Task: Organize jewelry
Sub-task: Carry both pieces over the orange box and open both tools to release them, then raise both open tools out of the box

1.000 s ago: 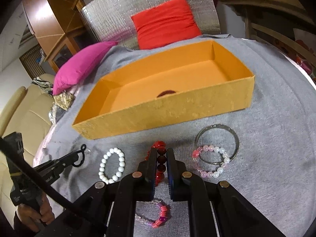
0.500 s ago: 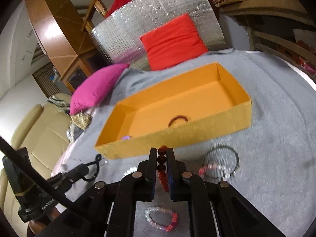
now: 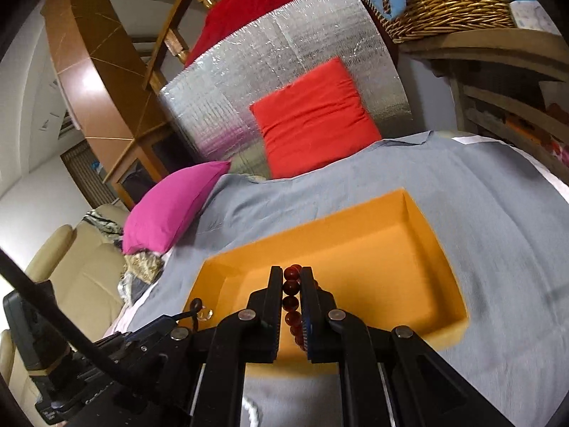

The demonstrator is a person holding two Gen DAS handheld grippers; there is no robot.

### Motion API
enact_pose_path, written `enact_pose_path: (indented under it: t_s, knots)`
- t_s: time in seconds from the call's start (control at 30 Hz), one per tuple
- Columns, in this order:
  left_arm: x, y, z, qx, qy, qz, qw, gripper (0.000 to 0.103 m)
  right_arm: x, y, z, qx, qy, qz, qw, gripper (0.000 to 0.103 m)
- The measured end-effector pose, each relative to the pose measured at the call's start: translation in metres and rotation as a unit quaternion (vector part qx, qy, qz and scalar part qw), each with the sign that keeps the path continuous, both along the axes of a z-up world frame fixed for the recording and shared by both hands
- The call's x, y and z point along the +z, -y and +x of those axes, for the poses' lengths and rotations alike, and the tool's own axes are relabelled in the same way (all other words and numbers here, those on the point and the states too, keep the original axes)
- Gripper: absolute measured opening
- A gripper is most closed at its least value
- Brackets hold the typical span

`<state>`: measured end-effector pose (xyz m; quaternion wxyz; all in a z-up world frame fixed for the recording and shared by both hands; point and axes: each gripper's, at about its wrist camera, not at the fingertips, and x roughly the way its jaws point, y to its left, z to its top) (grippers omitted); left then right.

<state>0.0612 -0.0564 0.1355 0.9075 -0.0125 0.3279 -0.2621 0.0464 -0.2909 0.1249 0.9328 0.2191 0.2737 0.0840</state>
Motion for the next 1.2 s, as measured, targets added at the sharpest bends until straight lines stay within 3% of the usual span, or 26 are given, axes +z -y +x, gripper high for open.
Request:
enact_pose_path:
  t_s: [0.33,0.63,0.87,0.93,1.0,1.2]
  knots:
    - [-0.036,0.023,0.061,0.016,-0.067,0.013,0.9975,0.005,-0.036,0.020,0.070,-0.019,-0.069,0.006,0.997,0.010]
    - [-0.058,0.036,0.068,0.014,-0.100,0.046,0.9938,0.005,-0.053,0.022,0.085,-0.033,-0.099,0.002,0.995,0.010]
    - [-0.059,0.034,0.072,0.032,-0.105,0.055,0.9924,0.006,-0.056,0.020,0.084,-0.039,-0.103,-0.008,0.994,0.013]
    - [-0.058,0.034,0.071,0.033,-0.102,0.057,0.9926,0.013,-0.053,0.019,0.083,-0.039,-0.097,-0.010,0.994,0.013]
    - [-0.056,0.034,0.069,0.037,-0.095,0.060,0.9930,0.033,-0.050,0.019,0.081,-0.042,-0.094,-0.015,0.995,0.013]
    - [-0.046,0.028,0.061,0.045,-0.081,0.056,0.9941,0.036,-0.045,0.024,0.071,-0.043,-0.090,-0.017,0.995,0.013]
